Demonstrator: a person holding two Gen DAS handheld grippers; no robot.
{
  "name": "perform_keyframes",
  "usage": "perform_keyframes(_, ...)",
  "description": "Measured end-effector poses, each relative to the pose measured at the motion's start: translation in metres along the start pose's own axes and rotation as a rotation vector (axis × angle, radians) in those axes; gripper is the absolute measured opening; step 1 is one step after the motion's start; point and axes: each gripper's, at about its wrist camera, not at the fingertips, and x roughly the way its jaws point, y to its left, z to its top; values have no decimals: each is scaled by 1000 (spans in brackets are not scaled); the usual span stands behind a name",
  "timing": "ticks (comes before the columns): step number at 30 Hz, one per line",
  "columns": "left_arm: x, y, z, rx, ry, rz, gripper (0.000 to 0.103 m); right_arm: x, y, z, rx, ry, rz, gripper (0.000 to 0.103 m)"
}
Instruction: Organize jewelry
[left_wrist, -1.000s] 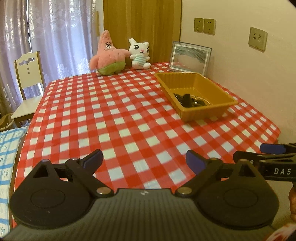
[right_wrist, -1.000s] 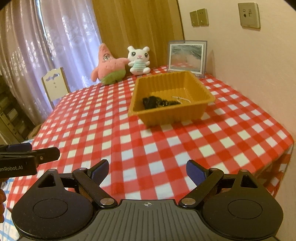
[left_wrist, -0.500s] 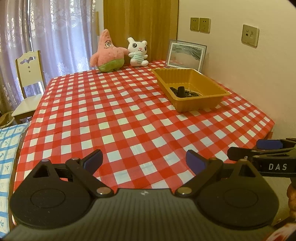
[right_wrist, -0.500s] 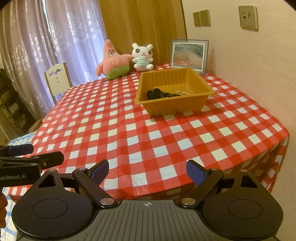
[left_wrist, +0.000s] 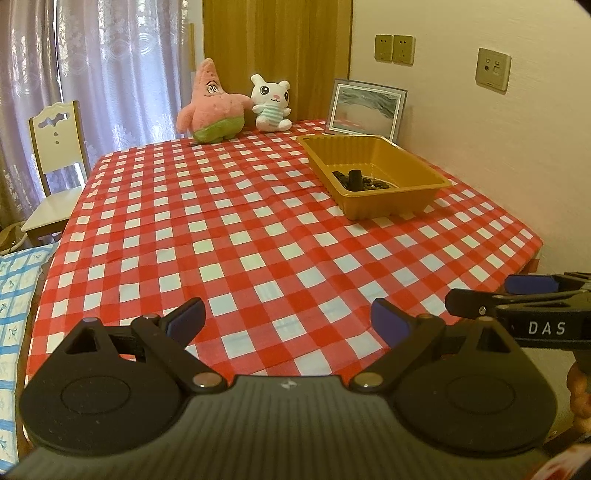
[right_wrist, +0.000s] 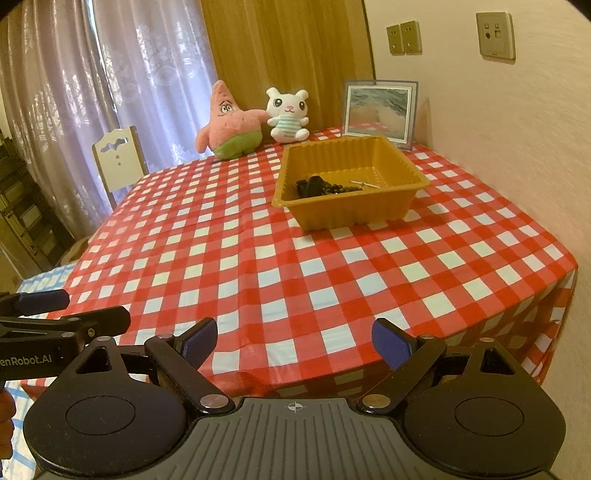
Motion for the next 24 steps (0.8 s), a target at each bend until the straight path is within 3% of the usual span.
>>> perform_keyframes(24,1,-2,-1,-3,3,-5,96,0,0,0,-1,0,-1,90)
